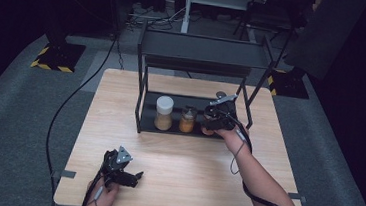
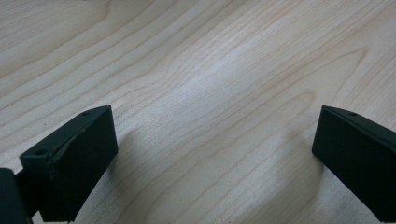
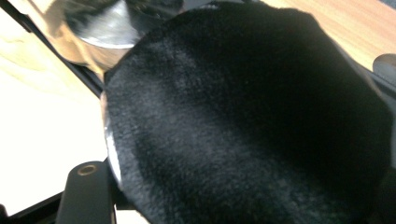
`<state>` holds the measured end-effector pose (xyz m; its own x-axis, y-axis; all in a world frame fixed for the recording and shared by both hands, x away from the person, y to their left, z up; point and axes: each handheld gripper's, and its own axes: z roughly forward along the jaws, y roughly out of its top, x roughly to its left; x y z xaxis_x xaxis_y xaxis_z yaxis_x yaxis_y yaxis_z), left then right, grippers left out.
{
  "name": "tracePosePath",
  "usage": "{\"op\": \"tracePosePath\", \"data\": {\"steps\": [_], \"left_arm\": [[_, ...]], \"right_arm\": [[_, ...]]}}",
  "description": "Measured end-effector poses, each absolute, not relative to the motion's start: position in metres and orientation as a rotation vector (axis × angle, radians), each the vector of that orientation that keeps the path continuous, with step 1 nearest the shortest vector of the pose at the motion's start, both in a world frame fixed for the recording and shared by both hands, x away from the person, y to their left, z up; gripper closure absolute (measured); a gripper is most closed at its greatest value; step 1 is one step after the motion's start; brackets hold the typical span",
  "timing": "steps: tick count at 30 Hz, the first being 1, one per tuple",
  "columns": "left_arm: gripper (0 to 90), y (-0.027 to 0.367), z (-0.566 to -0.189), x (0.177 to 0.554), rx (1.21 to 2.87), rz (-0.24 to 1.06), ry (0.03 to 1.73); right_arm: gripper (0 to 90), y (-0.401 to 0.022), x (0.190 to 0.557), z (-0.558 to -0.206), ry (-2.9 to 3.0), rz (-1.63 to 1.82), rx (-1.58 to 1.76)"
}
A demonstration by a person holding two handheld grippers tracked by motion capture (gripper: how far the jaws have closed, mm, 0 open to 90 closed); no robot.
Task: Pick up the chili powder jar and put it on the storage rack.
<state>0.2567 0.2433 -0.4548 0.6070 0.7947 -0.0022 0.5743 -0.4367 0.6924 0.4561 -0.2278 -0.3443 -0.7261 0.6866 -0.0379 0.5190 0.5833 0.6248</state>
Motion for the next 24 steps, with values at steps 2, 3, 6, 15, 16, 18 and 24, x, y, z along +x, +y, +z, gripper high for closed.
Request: {"op": "tracePosePath", "data": {"steps": [2,3,6,15,16,18,24], "left_arm": [[0.0,0.243,-0.455,0.257,2.170,0.429,1.074],[0.0,0.243,-0.455,0.257,2.170,0.429,1.074],[0.0,0.243,-0.455,0.257,2.170,0.429,1.074],[0.0,0.243,-0.455,0.257,2.170,0.429,1.074],[0.0,0.243,-0.455,0.257,2.169,0.428,1.074],[0.0,0.243,-0.455,0.257,2.172,0.429,1.071],[0.0,0.243,-0.455,0.257,2.172,0.430,1.071]], "right_arm": [[31.1,-0.226,0.459,-0.348,2.537,0.868,1.007],[31.1,-0.226,0.460,-0.350,2.536,0.863,1.009],[31.1,-0.224,0.464,-0.355,2.533,0.856,1.019],[31.1,-0.226,0.470,-0.364,2.511,0.845,1.070],[31.1,-0.227,0.470,-0.365,2.510,0.844,1.074],[31.1,-0.228,0.471,-0.366,2.509,0.848,1.090],[31.0,-0.228,0.472,-0.369,2.506,0.839,1.102]]}}
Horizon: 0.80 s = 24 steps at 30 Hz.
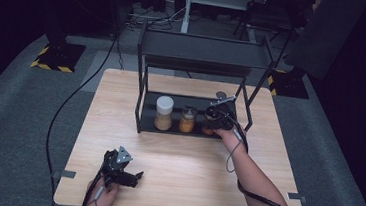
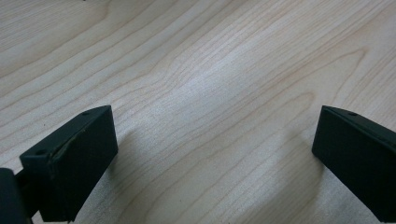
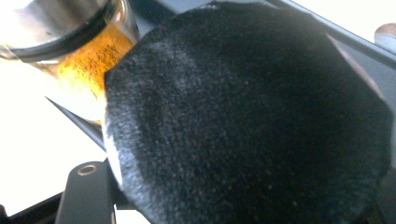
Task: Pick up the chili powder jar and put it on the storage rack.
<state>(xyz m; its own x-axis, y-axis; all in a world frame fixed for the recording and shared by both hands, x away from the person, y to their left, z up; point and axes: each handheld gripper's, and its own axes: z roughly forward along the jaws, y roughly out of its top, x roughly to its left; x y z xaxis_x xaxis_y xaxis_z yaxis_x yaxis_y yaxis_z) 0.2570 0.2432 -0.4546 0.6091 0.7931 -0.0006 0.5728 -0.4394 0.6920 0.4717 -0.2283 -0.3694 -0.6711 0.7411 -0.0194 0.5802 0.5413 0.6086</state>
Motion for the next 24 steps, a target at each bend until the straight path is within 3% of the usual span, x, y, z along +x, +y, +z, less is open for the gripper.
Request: {"op": "tracePosePath", "data": {"steps": [4,11,24], "left_arm": [[0.0,0.243,-0.455,0.257,2.172,0.429,1.071],[0.0,0.243,-0.455,0.257,2.172,0.430,1.070],[0.0,0.243,-0.455,0.257,2.172,0.429,1.071]], "right_arm": [[29.7,-0.231,0.474,-0.370,2.511,0.845,1.123],[17.0,-0.237,0.468,-0.358,2.473,0.899,1.126],[11.4,-0.256,0.438,-0.325,2.455,0.919,1.044]]}}
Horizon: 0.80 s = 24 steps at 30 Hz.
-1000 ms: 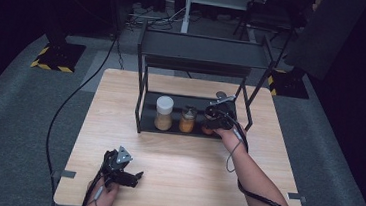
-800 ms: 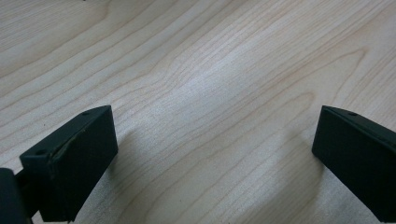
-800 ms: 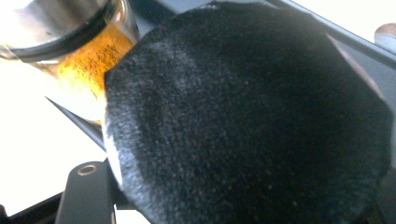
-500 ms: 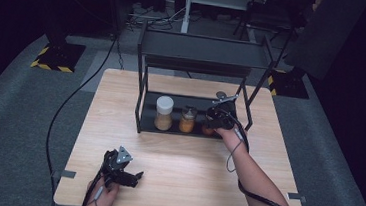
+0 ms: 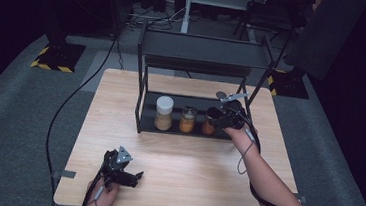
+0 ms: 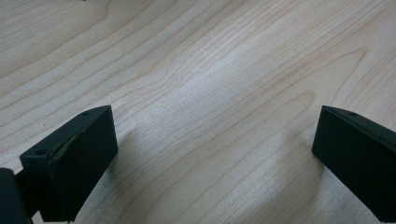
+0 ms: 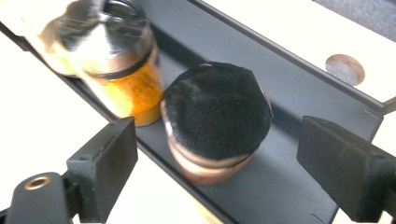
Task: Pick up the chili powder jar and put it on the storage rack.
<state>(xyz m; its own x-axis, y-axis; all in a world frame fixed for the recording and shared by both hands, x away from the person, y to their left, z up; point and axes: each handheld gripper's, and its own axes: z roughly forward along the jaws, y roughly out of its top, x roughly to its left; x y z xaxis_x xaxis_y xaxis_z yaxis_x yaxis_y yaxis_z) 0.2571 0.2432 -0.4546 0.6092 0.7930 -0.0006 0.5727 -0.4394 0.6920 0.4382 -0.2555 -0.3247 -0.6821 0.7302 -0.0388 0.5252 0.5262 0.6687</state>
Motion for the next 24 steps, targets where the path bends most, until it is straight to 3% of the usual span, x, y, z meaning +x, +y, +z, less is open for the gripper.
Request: {"op": "tracePosePath", "data": {"steps": [12,24], "left_arm": [[0.0,0.243,-0.454,0.257,2.174,0.430,1.071],[0.0,0.243,-0.454,0.257,2.175,0.430,1.071]], "right_arm": [[1.8,-0.281,0.394,-0.306,2.430,0.996,1.009],[1.1,-0.301,0.353,-0.304,2.366,1.039,0.972]]}}
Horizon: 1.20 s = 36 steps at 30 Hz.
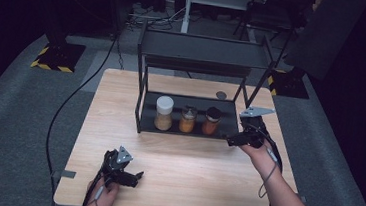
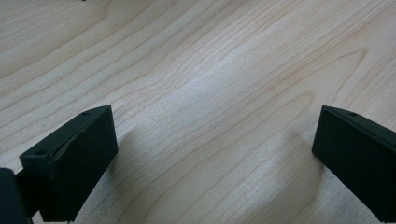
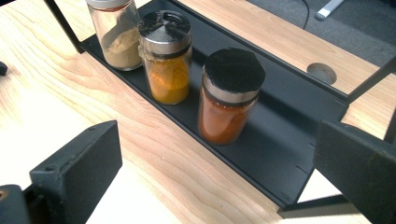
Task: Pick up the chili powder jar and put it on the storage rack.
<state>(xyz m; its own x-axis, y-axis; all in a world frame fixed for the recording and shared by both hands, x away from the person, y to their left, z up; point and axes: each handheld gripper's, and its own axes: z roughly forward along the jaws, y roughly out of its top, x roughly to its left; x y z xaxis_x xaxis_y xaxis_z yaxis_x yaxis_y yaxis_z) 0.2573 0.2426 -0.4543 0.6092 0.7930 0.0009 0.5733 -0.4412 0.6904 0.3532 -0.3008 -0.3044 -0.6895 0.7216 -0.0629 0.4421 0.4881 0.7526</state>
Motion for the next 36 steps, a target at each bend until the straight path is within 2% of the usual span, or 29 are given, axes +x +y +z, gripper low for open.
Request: {"op": "tracePosePath", "data": {"steps": [22,36], "left_arm": [[0.0,0.243,-0.454,0.257,2.174,0.430,1.071],[0.0,0.243,-0.454,0.257,2.174,0.430,1.071]], "right_arm": [[1.0,-0.322,0.316,-0.347,2.299,1.119,0.840],[0.4,-0.327,0.309,-0.371,2.330,1.104,0.874]]}}
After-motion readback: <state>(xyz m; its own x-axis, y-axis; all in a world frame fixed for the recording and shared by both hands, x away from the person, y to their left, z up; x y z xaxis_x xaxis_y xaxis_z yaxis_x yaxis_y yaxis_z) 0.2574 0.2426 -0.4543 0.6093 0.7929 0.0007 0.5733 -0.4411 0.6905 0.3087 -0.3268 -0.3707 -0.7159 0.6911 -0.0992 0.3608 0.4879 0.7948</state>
